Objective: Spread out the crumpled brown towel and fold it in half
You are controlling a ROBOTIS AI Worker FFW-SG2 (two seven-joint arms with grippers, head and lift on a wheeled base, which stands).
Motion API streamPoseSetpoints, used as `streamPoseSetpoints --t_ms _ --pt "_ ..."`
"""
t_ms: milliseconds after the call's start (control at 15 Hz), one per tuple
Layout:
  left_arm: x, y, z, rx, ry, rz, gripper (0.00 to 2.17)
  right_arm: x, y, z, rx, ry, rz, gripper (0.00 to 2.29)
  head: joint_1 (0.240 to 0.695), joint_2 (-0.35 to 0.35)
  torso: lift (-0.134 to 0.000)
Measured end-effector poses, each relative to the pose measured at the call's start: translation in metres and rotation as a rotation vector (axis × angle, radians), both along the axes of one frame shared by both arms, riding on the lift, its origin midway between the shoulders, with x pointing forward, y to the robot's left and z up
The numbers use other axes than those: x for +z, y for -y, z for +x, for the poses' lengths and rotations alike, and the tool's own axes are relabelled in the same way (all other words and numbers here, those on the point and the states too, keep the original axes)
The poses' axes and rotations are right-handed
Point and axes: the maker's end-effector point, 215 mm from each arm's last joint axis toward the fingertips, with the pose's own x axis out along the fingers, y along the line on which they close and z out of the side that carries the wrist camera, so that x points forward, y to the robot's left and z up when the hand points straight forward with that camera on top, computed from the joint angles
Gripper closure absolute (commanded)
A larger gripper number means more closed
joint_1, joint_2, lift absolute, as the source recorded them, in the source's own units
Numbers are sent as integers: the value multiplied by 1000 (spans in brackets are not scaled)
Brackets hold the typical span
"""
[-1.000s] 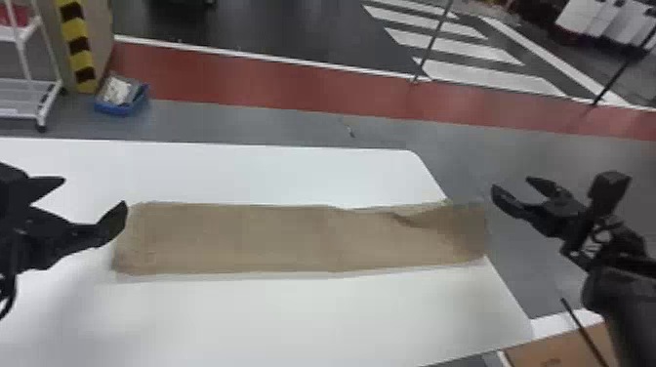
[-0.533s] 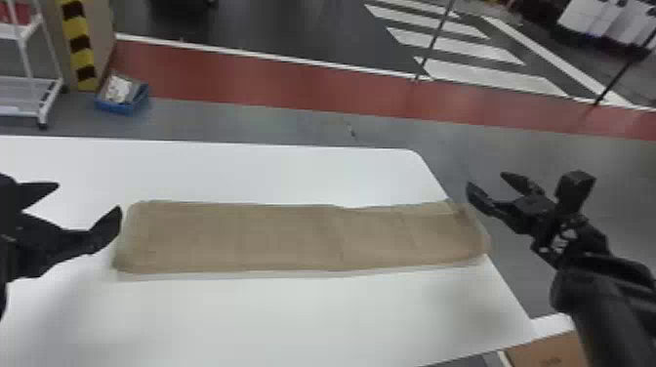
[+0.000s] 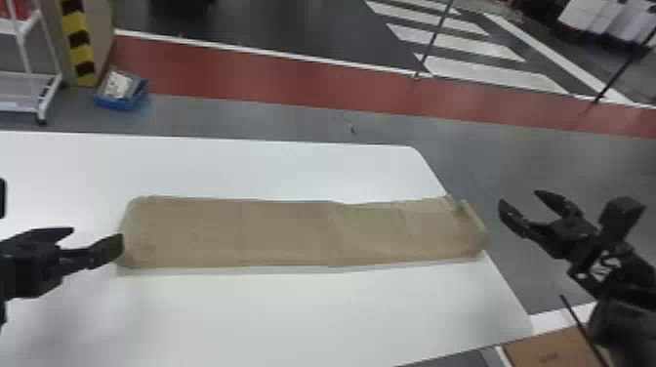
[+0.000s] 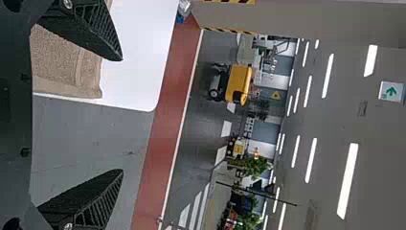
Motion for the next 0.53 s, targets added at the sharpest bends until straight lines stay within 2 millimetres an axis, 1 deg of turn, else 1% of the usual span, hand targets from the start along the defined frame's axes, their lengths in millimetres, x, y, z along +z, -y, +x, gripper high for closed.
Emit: streamPoseSetpoints --t_ms 200,267,333,400,467,533 --pt "-11 21 -10 -20 -84 -18 265 -5 -10 2 18 -2 -4 49 695 -350 -120" --pt "-11 25 -12 -25 -93 -22 316 -6 -12 2 24 -3 -9 49 695 -350 -120" --pt "-11 29 -13 -30 -96 -27 434 -5 -14 3 29 -1 -16 49 695 -350 -120" --pt "-9 32 -13 -33 -96 -30 748 -5 -15 3 32 2 -22 49 695 -350 -120" --pt "-8 35 -12 -35 -95 -33 1180 -5 -15 3 33 4 -26 49 695 -350 -120" --pt "-7 36 -11 -34 -93 -33 1700 -4 -15 3 34 5 -28 49 695 -350 -120"
